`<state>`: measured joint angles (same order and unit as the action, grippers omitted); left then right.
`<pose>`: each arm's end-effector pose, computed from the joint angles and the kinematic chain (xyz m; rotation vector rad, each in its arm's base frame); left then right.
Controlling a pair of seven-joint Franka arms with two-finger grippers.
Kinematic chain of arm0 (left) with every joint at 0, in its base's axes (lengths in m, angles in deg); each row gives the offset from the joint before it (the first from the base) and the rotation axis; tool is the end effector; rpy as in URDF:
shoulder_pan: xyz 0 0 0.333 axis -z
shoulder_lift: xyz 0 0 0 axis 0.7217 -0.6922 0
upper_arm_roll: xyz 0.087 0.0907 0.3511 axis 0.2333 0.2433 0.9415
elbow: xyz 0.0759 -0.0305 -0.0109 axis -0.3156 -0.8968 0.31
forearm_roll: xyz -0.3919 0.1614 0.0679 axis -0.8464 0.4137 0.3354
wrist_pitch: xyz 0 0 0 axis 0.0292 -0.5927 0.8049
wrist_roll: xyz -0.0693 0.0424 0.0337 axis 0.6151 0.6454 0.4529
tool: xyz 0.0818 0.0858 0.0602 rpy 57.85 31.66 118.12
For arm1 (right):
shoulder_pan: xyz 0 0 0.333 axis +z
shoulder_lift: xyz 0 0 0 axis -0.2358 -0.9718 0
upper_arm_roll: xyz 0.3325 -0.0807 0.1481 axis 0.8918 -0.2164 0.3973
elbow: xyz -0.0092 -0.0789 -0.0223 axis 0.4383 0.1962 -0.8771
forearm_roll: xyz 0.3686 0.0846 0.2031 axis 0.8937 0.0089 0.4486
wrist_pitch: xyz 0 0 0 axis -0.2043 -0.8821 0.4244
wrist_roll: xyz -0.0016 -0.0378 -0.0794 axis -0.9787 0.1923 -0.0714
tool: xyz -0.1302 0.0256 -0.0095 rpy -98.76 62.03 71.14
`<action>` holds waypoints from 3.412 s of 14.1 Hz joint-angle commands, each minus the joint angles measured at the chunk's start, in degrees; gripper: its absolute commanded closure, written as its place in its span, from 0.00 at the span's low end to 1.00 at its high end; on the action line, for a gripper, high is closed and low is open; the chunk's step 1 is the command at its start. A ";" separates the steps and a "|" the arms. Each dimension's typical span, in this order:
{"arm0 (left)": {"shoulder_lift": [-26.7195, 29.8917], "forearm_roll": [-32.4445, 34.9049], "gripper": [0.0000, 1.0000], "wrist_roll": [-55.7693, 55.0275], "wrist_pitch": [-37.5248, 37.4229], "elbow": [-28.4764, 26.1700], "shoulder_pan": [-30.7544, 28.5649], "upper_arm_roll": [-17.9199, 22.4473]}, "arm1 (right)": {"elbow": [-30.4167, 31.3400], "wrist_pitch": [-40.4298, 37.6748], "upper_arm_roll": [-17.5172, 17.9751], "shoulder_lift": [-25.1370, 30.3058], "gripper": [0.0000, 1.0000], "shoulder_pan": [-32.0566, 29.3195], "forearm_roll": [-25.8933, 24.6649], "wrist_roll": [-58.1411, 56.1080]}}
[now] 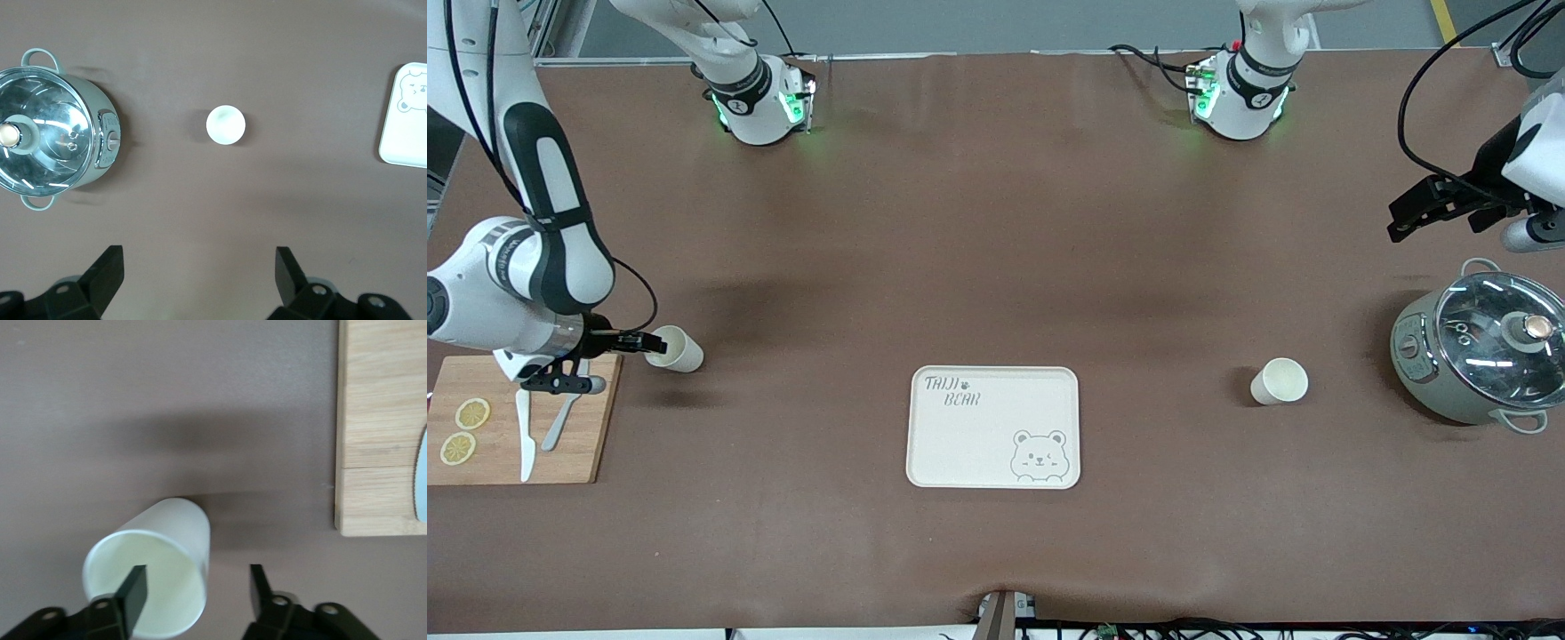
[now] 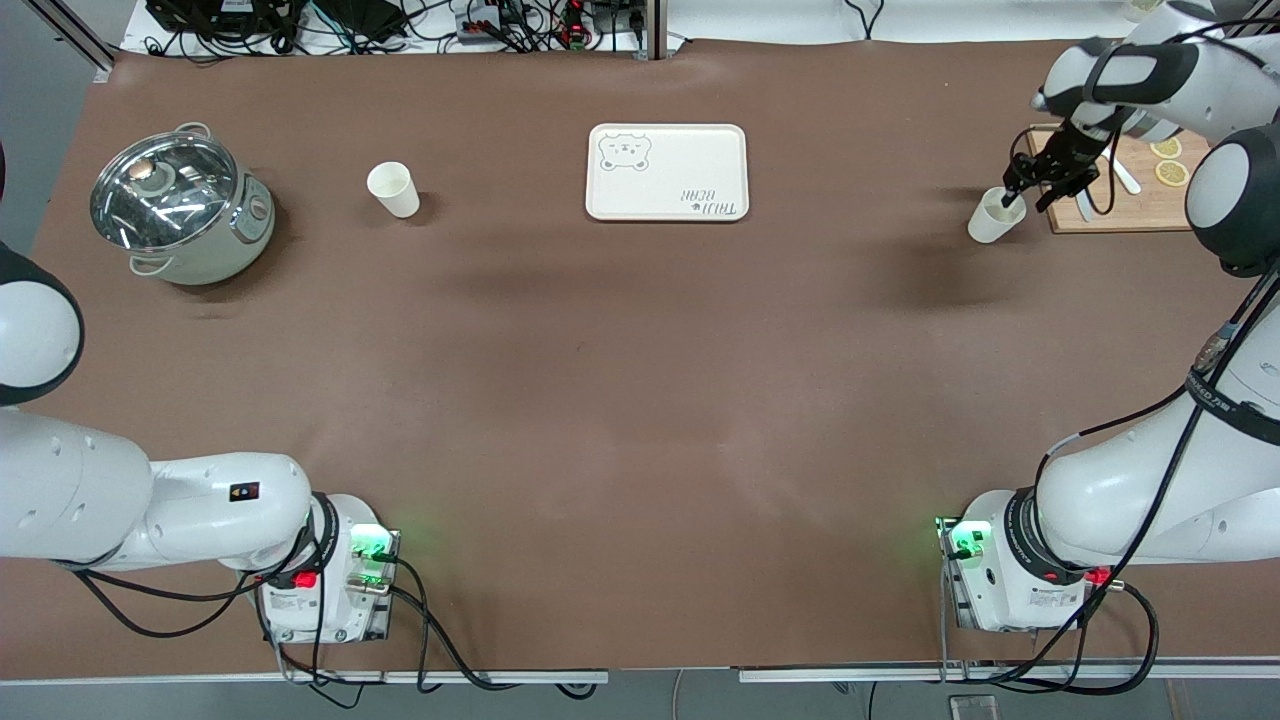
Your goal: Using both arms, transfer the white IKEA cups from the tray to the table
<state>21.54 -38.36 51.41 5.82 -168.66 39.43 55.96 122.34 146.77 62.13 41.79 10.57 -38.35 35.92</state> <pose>0.5788 -0.0411 0.6623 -3.1130 -0.1632 -0.0179 0.6370 -0.1366 0.2602 -2.9891 0.1009 0.2566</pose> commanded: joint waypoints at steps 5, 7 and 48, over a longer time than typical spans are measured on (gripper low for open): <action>1.50 0.38 0.00 4.67 0.90 -1.59 -0.78 -0.43 | -26.06 -20.48 1.28 0.19 0.00 -0.37 -0.11 0.00; 2.02 0.38 0.00 5.30 0.90 -2.11 -0.96 -0.43 | -28.65 -24.20 1.46 2.12 0.00 1.65 -0.02 1.05; 3.26 -2.00 0.00 11.01 -4.73 0.26 -0.96 -0.17 | -22.77 -35.55 7.43 25.33 0.00 2.71 -11.36 8.52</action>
<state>23.81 -39.27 61.28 2.21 -168.62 39.13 55.95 99.36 111.74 68.11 66.18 14.47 -48.53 43.45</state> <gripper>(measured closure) 0.000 0.000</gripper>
